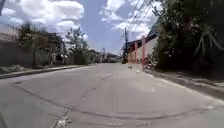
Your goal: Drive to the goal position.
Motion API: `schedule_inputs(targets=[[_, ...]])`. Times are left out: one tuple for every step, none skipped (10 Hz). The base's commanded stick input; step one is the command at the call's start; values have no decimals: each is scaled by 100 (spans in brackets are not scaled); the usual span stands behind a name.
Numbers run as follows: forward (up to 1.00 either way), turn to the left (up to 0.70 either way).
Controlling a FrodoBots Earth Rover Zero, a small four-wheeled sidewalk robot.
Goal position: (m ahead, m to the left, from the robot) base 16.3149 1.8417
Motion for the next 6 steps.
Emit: schedule_inputs(targets=[[100, 0], [100, 0], [100, 0], [100, 0], [100, 0], [100, 0]])
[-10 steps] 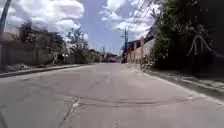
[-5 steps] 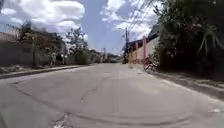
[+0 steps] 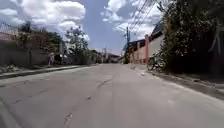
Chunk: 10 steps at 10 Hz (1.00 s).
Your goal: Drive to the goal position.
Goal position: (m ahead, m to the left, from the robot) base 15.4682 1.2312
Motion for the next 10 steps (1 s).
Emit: schedule_inputs(targets=[[100, 0], [100, 0], [100, 0], [100, 0], [100, 0], [100, 0], [100, 0], [100, 0], [100, 0], [100, 0]])
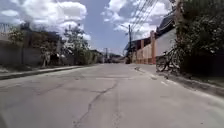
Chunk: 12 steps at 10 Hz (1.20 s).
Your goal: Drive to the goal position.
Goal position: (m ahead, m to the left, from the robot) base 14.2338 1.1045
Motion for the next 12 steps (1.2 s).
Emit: schedule_inputs(targets=[[100, 0], [100, -4], [100, -22], [100, -37], [100, -40], [100, -40], [100, -40], [100, -6], [100, 0], [100, 0], [100, 0], [100, 0]])
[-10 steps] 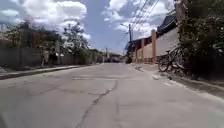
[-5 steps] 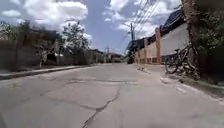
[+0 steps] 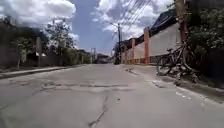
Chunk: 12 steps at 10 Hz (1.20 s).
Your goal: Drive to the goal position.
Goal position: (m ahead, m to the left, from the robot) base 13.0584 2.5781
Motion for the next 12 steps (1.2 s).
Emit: schedule_inputs(targets=[[100, 0], [100, 0], [100, 0], [100, 0], [100, 0], [100, 0], [100, 0], [100, 0], [100, 0], [100, 0], [100, 0], [100, 0]])
